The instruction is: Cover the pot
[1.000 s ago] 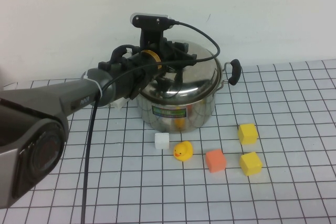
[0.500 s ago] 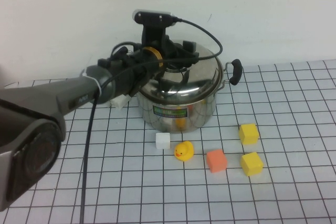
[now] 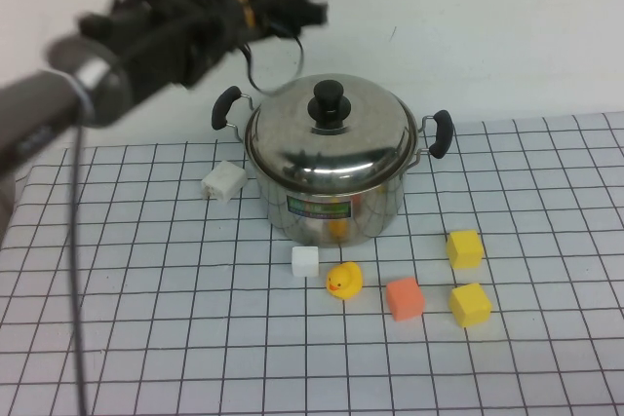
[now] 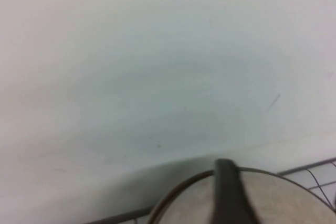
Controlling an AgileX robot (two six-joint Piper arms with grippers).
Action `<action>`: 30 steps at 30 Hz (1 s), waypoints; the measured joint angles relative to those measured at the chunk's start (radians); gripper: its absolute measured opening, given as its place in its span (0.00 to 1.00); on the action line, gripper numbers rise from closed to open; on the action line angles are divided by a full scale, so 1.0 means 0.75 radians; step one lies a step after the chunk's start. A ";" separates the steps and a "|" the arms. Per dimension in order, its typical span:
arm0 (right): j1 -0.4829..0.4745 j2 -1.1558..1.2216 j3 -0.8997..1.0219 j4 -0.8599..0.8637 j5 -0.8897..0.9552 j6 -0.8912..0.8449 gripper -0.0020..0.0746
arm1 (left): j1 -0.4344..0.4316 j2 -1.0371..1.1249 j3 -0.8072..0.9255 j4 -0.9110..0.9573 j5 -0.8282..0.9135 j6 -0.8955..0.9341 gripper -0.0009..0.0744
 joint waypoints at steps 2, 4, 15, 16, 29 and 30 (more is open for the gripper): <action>0.000 0.000 0.000 0.000 0.000 0.000 0.04 | 0.000 -0.083 0.000 0.000 0.080 0.000 0.39; 0.000 0.000 0.000 0.000 0.000 0.000 0.04 | 0.002 -0.165 0.000 0.000 0.133 0.000 0.22; 0.000 0.000 0.000 0.000 0.000 0.000 0.04 | 0.002 -0.606 0.263 -0.004 0.274 0.000 0.01; 0.000 0.000 0.000 0.000 0.000 0.000 0.04 | 0.002 -0.658 0.332 -0.006 0.252 -0.003 0.01; 0.000 0.000 0.000 0.000 0.000 0.000 0.04 | 0.002 -1.332 1.170 -0.009 0.092 -0.079 0.01; 0.000 0.000 0.000 0.000 0.000 0.000 0.04 | 0.002 -1.376 1.207 -0.009 0.092 -0.085 0.01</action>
